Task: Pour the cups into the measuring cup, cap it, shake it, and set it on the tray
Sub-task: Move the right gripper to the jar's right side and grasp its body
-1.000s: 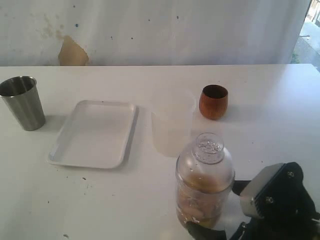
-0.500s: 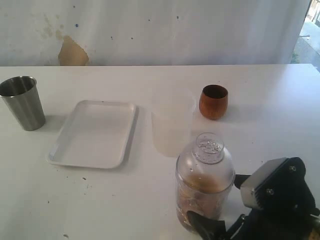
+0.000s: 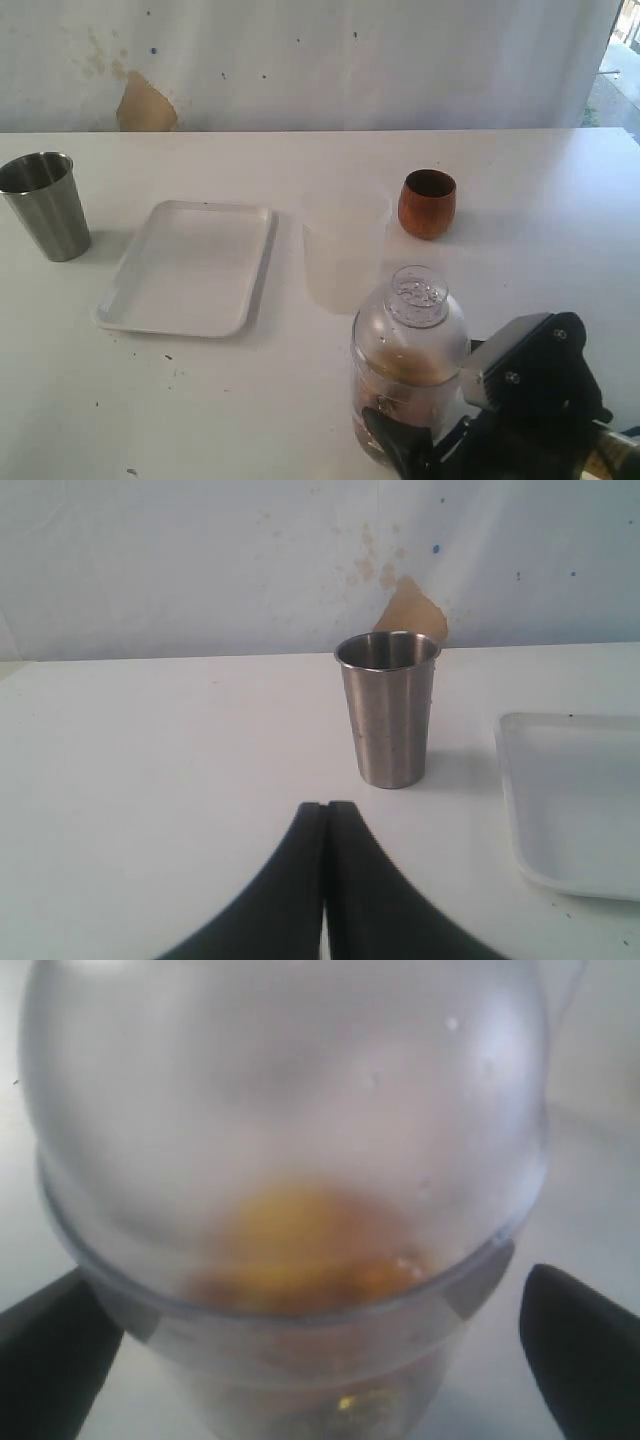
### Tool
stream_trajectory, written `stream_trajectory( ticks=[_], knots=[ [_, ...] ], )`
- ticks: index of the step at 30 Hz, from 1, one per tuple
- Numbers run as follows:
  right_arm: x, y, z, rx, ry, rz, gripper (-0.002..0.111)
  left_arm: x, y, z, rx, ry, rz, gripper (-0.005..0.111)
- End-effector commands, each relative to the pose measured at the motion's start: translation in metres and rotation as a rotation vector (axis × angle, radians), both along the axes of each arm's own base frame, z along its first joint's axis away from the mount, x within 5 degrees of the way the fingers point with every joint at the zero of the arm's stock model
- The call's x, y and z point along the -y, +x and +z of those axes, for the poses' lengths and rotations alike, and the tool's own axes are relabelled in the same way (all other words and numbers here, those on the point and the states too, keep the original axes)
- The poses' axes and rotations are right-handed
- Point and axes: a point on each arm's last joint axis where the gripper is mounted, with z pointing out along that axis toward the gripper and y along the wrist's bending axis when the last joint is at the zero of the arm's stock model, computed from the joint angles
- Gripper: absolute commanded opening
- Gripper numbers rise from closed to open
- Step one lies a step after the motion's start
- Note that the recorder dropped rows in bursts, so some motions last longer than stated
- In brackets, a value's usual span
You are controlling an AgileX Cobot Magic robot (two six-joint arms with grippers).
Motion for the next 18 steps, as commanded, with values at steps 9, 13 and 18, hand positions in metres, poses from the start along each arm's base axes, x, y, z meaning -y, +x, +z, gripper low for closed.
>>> stream_trajectory(
  ticks=[9, 13, 18],
  knots=[
    [-0.005, 0.012, -0.008, 0.081, 0.022, -0.027, 0.105, 0.0, 0.0, -0.002, -0.001, -0.015, -0.004, 0.0],
    [-0.007, 0.016, -0.014, 0.093, 0.033, -0.038, 0.105, 0.0, 0.0, -0.002, -0.001, -0.015, -0.004, 0.0],
    [-0.008, 0.018, -0.023, 0.086, 0.023, -0.044, 0.105, 0.0, 0.0, -0.002, -0.001, -0.015, -0.004, 0.0]
  ],
)
